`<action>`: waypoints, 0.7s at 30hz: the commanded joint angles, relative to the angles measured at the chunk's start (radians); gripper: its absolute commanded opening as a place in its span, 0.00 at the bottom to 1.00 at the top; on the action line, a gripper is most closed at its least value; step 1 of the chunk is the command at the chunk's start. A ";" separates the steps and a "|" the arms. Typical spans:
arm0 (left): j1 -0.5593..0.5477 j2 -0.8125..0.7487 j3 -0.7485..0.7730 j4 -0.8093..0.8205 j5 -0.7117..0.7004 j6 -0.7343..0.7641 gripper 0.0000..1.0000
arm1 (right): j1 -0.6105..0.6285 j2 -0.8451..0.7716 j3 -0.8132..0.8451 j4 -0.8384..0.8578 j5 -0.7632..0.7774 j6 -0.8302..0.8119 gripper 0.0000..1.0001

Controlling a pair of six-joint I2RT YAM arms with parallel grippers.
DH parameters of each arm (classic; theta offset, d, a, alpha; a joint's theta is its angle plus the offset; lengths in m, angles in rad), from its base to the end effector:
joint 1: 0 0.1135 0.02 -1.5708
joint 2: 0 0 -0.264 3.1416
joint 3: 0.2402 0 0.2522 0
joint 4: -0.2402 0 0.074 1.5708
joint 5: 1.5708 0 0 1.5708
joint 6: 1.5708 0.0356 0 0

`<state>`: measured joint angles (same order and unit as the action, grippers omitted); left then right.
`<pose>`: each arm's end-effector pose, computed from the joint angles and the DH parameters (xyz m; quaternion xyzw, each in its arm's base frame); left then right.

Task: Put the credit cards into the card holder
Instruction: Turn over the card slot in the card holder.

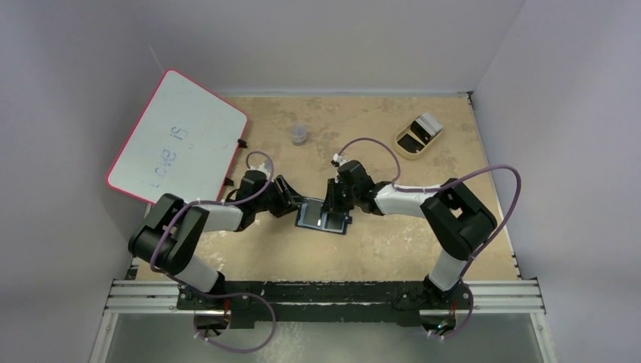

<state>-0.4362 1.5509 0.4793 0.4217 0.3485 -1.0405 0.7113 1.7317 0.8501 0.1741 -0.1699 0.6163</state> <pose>0.2398 -0.1252 0.1261 -0.1890 0.8652 -0.4094 0.2191 0.2591 0.2313 0.1523 -0.0784 0.9023 0.3175 0.2809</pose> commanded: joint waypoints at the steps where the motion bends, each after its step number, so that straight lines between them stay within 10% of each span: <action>1: -0.006 0.004 -0.033 0.202 0.115 -0.114 0.47 | -0.005 0.004 -0.035 -0.051 0.032 -0.006 0.22; 21: -0.055 0.094 -0.101 0.490 0.154 -0.244 0.31 | -0.019 -0.061 -0.047 -0.043 0.033 -0.012 0.24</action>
<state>-0.4667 1.6142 0.3790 0.8696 0.4664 -1.2919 0.6895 1.7020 0.8238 0.1711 -0.1665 0.6163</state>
